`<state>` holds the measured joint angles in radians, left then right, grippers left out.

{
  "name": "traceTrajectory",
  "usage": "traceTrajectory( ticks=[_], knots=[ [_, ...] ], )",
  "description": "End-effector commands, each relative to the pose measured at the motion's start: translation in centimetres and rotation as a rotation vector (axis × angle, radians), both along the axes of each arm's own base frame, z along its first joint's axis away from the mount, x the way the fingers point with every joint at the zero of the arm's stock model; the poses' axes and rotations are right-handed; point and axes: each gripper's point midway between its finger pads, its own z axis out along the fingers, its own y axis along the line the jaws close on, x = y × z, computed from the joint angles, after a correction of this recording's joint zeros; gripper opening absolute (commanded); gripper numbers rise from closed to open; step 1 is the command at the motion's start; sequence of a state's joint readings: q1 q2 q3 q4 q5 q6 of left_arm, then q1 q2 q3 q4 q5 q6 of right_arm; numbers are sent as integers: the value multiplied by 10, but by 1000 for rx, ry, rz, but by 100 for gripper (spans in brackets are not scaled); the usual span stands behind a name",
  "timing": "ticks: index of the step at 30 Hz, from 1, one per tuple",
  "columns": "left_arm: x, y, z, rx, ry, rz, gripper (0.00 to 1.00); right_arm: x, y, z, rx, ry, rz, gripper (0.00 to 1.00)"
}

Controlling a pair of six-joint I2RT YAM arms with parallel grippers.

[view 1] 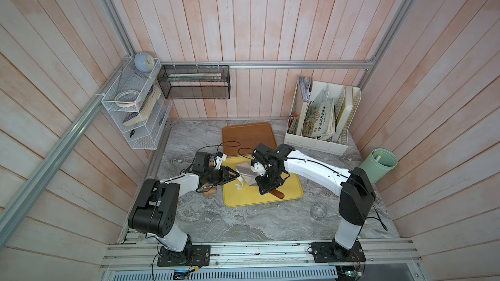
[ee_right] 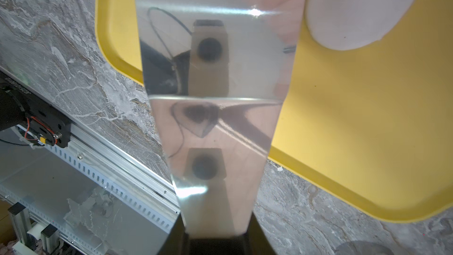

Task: Roll out the dumpling wrappers from the dough
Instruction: Place the dumpling wrapper on the work surface.

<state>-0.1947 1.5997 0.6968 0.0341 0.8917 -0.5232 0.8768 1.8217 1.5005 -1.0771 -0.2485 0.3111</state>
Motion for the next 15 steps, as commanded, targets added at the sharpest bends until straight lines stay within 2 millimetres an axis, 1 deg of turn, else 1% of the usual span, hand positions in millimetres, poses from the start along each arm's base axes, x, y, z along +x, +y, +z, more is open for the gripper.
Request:
traceTrajectory(
  ticks=[1, 5, 8, 11, 13, 15],
  knots=[
    [2, 5, 19, -32, -62, -13, 41, -12, 0, -15, -7, 40, 37, 0],
    [5, 15, 29, -55, -74, 18, 42, -14, -7, -28, -49, 47, 36, 0],
    [8, 19, 27, -41, -62, 48, 46, -8, -7, -29, -58, 27, 27, 0],
    [7, 20, 23, -39, -41, 55, 47, 7, -7, -16, -83, -45, -12, 0],
    [8, 23, 19, -27, -31, 73, 47, 15, -5, 2, -70, -87, -39, 0],
    [9, 26, 13, -18, -11, 93, 47, 19, -4, 15, -53, -113, -57, 0]
  ],
)
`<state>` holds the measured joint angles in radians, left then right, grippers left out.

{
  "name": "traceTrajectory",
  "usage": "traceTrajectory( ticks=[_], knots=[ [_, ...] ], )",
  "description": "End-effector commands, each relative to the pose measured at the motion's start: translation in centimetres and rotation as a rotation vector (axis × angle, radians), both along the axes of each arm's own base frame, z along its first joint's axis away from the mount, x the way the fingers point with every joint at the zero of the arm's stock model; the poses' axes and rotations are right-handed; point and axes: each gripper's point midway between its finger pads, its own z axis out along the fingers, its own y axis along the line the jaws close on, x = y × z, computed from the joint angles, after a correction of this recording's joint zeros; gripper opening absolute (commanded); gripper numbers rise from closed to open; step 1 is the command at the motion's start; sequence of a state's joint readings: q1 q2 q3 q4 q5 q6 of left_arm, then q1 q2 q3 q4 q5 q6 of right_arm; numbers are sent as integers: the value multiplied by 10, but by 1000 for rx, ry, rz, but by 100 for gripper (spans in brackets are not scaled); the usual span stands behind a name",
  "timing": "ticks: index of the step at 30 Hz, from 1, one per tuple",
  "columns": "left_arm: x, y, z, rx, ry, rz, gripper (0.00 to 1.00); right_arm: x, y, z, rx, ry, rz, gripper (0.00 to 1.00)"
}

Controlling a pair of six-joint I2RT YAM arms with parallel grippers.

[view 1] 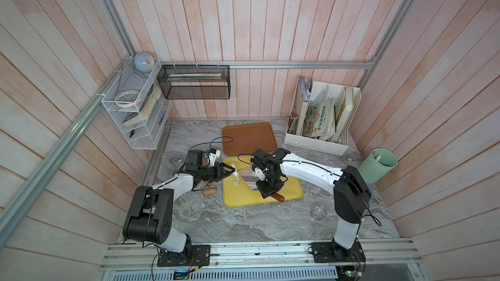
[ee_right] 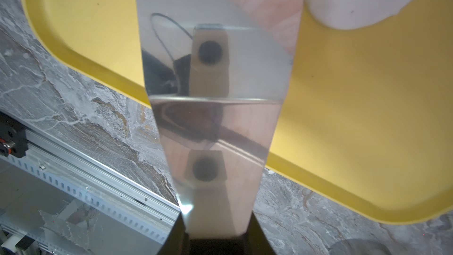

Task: Roll out the dumpling wrappers from the dough
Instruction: Place the dumpling wrapper on the work surface.

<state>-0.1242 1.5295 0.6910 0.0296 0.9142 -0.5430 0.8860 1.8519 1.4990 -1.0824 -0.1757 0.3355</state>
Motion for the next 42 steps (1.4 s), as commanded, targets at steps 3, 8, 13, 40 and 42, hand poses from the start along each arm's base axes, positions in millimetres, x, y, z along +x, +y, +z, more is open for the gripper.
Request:
traceTrajectory(
  ticks=[3, 8, 13, 40, 42],
  knots=[
    [1, 11, -16, 13, 62, 52, 47, 11, 1, 39, 28, -97, -37, 0],
    [5, 16, -21, 2, 92, 90, 47, -15, 11, 40, 78, -44, 16, 0],
    [7, 15, -20, -14, 98, 100, 47, -34, 24, 36, 135, 3, 47, 0],
    [5, 13, -32, -60, 166, 119, 50, -35, 4, 34, 93, -47, -2, 0],
    [5, 13, -32, -54, 169, 119, 50, -39, 7, 36, 100, -46, 13, 0]
  ],
)
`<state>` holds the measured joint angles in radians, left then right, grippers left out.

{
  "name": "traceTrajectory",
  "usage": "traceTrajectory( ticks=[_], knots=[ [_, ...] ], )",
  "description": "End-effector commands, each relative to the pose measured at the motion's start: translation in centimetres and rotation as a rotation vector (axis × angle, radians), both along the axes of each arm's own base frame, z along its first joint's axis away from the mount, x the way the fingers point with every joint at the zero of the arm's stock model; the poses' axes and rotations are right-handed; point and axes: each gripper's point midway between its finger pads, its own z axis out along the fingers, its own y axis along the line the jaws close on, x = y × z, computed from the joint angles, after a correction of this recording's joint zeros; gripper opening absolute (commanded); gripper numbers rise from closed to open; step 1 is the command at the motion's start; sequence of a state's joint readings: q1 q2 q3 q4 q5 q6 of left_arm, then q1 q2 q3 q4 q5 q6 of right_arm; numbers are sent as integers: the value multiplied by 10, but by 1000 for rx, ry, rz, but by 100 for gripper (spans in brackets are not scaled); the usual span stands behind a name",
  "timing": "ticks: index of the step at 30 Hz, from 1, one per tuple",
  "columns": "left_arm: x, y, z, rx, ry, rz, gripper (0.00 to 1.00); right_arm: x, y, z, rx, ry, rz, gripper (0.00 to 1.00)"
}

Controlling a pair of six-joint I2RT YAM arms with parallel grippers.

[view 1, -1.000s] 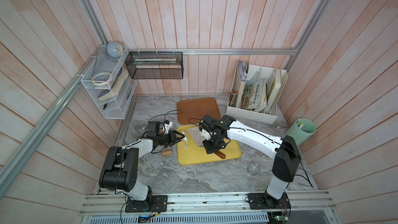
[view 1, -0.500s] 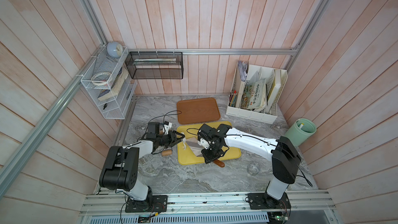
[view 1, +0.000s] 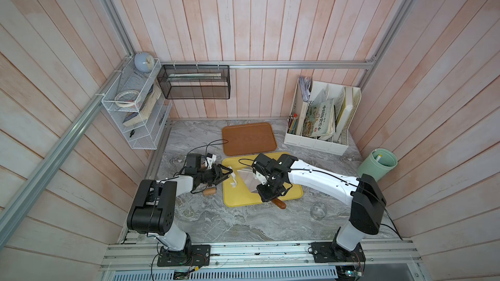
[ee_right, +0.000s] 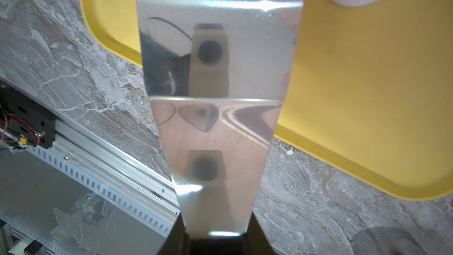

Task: Roll out the dumpling wrappers from the dough
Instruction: Place the dumpling wrapper on the work surface.

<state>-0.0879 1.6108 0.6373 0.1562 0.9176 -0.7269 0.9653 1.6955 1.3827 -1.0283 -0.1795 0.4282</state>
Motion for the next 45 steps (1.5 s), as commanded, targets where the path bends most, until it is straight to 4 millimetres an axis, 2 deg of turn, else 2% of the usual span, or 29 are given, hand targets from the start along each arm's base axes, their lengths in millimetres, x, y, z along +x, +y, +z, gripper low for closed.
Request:
traceTrajectory(
  ticks=[1, 6, 15, 21, 25, 29, 37, 45],
  knots=[
    [0, 2, -5, 13, 8, 4, 50, -7, 9, 17, 37, -11, 39, 0],
    [0, 2, -6, 18, 11, 5, 50, -14, 25, 21, 78, -2, 80, 0],
    [-2, 1, 0, 11, 4, -5, 50, -13, 31, 3, 56, 12, 109, 0],
    [-5, -1, 2, 9, 4, -18, 50, -12, 36, -1, 56, 18, 122, 0],
    [-3, 2, -4, 32, 13, -10, 50, -15, 33, 2, 66, 20, 120, 0],
    [2, 3, -5, 50, 14, -8, 50, -19, 20, 2, 42, 10, 116, 0],
    [3, 2, -3, 42, 13, -12, 50, -19, 25, 6, 56, 7, 136, 0],
    [5, 4, -10, 55, 27, -7, 50, -23, 18, 8, 52, 5, 143, 0]
  ],
)
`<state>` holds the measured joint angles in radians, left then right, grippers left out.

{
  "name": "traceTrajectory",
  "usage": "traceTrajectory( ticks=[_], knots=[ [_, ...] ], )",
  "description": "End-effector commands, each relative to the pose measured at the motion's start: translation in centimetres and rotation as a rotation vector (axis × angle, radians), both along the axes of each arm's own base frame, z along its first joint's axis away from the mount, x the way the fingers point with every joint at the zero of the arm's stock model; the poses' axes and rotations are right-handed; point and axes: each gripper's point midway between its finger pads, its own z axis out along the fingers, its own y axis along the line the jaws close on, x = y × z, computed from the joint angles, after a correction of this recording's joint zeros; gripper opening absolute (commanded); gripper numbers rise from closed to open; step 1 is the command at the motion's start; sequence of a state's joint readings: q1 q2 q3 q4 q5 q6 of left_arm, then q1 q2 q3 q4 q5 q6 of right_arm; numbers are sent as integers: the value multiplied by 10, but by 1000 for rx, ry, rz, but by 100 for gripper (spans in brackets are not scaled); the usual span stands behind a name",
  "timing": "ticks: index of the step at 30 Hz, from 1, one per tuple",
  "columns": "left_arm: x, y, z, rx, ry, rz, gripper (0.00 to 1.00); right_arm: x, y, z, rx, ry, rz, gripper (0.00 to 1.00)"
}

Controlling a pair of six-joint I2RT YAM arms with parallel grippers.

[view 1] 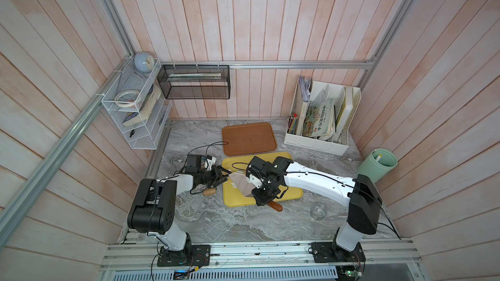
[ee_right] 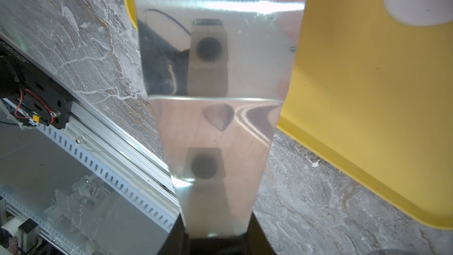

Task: Roll out the dumpling wrappers from the dough
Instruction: Place the dumpling wrapper on the work surface.

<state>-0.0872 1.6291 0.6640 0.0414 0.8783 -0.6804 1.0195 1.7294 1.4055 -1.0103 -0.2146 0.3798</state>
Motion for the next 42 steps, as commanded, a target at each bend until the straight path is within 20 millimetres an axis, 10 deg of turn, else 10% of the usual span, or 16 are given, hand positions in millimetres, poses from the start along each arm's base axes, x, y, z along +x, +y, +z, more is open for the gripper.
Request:
traceTrajectory(
  ticks=[1, 20, 42],
  knots=[
    [10, -1, 5, 2, -39, -10, 50, -7, -3, 11, 27, -11, 34, 0],
    [-2, -7, 18, -22, -60, -51, 50, 5, 3, 1, -1, -43, 51, 0],
    [-39, -12, 2, -77, 11, -74, 52, 65, -7, -19, 100, -57, -180, 0]
  ],
)
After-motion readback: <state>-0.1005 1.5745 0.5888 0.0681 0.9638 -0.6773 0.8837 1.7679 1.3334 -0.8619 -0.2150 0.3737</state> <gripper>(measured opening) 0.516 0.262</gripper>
